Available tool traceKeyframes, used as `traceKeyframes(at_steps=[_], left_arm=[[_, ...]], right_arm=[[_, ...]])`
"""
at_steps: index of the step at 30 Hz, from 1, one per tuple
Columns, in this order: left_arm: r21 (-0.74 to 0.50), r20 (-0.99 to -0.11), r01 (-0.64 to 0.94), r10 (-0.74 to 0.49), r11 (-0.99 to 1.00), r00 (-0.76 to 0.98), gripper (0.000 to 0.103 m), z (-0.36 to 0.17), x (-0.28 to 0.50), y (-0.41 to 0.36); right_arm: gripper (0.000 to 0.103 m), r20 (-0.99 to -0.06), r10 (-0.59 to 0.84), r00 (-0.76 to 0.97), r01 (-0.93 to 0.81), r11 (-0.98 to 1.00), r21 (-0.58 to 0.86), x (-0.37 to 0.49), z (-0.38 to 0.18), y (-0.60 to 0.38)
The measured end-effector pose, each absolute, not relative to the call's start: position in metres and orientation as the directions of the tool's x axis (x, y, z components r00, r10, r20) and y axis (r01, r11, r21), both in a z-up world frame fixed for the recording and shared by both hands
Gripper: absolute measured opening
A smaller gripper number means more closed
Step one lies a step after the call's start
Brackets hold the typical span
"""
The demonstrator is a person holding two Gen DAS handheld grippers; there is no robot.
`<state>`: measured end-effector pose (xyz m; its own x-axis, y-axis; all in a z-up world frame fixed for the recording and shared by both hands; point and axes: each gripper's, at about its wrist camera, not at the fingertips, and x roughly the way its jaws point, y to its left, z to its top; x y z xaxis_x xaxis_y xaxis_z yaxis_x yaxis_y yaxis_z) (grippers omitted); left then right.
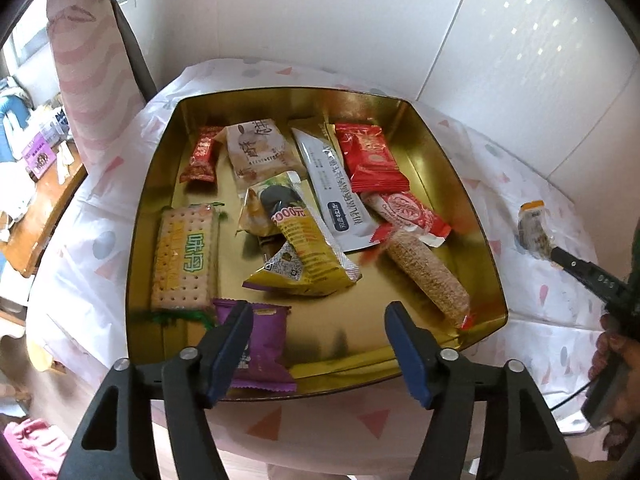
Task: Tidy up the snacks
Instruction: 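Lower the purple candy into the gold tray and open the left tool, then carry the clear snack bag into the gold tray and open the right tool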
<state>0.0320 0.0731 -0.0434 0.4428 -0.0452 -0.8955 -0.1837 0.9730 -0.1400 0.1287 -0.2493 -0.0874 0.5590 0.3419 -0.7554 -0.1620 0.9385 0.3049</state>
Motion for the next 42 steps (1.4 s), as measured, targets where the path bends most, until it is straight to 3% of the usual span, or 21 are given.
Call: traceKeyframes(at_steps=[7, 26, 33, 42], left_arm=[[-0.111, -0.885, -0.181, -0.014, 0.977, 0.466, 0.072, -0.036, 0.025, 0.071], [-0.132, -0.864, -0.228, 0.001, 0.965, 0.504, 0.079, -0.027, 0.017, 0.081], [-0.121, -0.865, -0.265, 0.03, 0.957, 0.501, 0.08, -0.028, 0.011, 0.089], [-0.112, -0.857, -0.308, 0.065, 0.945, 0.512, 0.08, -0.025, 0.001, 0.101]], right_arm=[[0.013, -0.737, 0.38, 0.56, -0.227, 0.925, 0.304, 0.124, -0.076, -0.233], [0.013, -0.643, 0.546, 0.537, -0.395, 0.836, 0.38, 0.109, -0.025, -0.203], [0.013, -0.618, 0.683, 0.389, -0.571, 0.705, 0.42, 0.102, -0.012, -0.156], [0.013, -0.71, 0.694, 0.121, -0.782, 0.507, 0.362, 0.086, -0.036, -0.064]])
